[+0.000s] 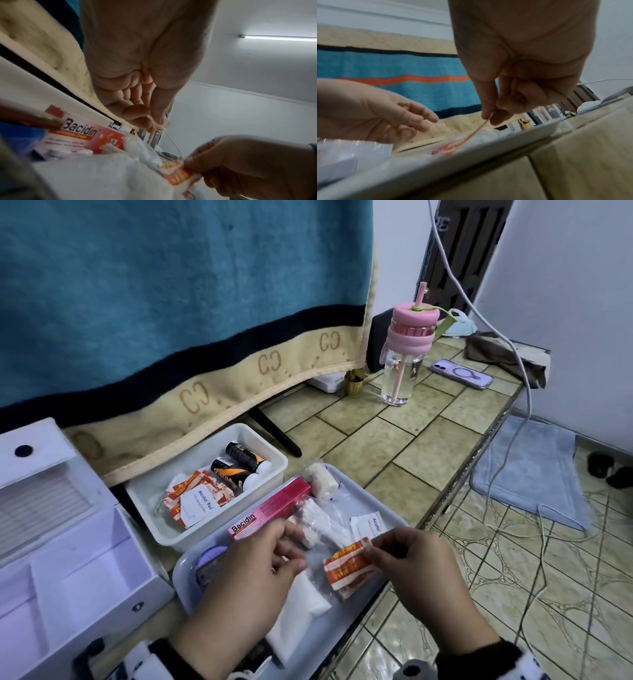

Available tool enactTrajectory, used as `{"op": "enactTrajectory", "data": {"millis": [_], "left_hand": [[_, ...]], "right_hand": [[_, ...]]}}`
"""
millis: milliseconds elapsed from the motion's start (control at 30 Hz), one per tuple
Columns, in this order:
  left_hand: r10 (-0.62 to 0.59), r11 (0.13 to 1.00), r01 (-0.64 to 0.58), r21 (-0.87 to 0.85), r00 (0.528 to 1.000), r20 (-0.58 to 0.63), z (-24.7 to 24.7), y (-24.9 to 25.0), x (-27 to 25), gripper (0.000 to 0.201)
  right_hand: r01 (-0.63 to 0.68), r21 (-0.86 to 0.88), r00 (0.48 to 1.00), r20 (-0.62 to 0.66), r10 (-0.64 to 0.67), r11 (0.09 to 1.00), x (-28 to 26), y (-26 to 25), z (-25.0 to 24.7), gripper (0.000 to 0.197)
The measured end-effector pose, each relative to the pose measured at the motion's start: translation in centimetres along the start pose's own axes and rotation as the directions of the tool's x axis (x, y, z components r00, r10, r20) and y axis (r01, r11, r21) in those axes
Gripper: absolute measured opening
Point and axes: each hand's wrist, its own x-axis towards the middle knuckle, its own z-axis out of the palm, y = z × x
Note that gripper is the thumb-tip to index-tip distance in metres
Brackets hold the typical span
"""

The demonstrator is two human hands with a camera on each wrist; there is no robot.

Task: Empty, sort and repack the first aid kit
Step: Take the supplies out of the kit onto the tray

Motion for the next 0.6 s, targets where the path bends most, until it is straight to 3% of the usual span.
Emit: {"op": "enactTrajectory", "data": {"millis": [167, 367, 500, 567, 600], "left_hand": [[-0.038, 0.999, 0.04, 0.019, 0.997, -0.064, -0.8, -0.9, -0.5, 0.026], [-0.069, 0.998, 0.07, 0.006, 0.989, -0.13, -3.4, -1.7, -2.4, 0.023], [-0.08, 0.992, 0.099, 0.082, 0.974, -0.21, -7.5, -2.8, -5.2, 0.022], [-0.085, 0.981, 0.122, 0.148, 0.968, -0.237, -9.9, -3.4, -6.9, 0.038], [-0.102, 0.974, 0.147, 0.171, 0.963, -0.248, -11.2, -3.8, -7.8, 0.042]], "right_hand": [[-0.043, -0.215, 0.998, -0.051, 0.032, 0.976, 0.0, 0.5, 1.0, 0.023], [0.048, -0.331, 0.995, -0.069, -0.075, 0.942, -0.6, -1.4, 1.4, 0.025], [0.255, -0.152, 0.966, 0.083, -0.245, 0.955, -1.2, -6.6, 2.2, 0.024], [0.363, -0.005, 0.902, 0.251, -0.351, 0.932, -2.1, -10.1, 3.3, 0.02], [0.399, 0.066, 0.844, 0.362, -0.395, 0.914, -2.7, -12.0, 4.0, 0.016]]}}
